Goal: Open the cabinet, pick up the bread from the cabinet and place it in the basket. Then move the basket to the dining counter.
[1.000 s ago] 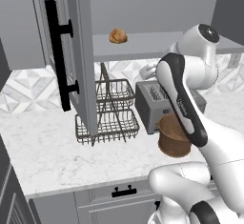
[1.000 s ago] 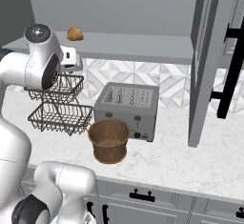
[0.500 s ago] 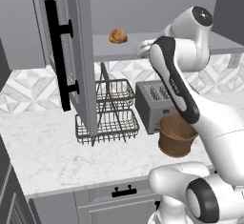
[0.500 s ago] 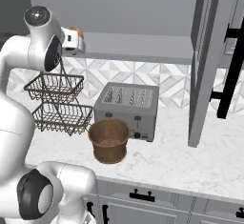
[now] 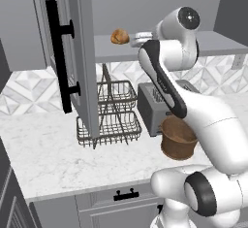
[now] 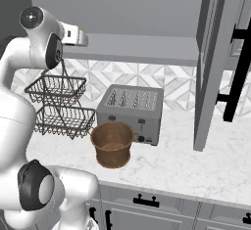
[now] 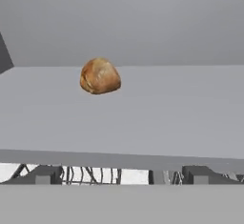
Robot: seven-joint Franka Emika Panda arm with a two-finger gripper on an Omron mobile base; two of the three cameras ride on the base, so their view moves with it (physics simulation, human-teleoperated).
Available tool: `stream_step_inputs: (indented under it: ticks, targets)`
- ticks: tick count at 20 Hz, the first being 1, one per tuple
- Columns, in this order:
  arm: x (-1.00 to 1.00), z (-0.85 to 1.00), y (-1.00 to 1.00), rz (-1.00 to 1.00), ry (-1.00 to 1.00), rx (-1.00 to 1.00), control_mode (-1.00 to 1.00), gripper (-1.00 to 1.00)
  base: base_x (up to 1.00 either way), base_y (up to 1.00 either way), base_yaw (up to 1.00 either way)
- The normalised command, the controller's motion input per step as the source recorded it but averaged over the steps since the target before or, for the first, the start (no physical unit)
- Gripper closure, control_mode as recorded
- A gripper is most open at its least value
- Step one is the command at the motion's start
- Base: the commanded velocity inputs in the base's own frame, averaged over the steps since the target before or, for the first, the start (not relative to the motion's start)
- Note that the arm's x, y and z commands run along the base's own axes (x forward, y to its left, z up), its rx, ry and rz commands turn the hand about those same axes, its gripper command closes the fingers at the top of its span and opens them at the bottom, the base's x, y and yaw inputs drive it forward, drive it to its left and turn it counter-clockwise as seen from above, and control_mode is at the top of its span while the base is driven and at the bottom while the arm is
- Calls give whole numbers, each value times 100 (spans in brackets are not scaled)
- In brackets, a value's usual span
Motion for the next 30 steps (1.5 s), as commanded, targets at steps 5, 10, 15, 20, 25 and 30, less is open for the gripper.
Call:
stream_step_inputs:
  ticks: [5, 10, 15, 20, 25, 30]
  targets:
    - [59, 20, 0, 6, 13, 0, -100, -100, 0, 0, 0]
    - [47, -7, 10, 5, -3, 0, -100, -100, 0, 0, 0]
    - [66, -4, 9, 0, -4, 0, -100, -100, 0, 0, 0]
    - [55, -13, 18, 1, 0, 0, -100, -100, 0, 0, 0]
    - [40, -1, 16, 7, 0, 0, -100, -100, 0, 0, 0]
    - [45, -1, 17, 9, 1, 0, -100, -100, 0, 0, 0]
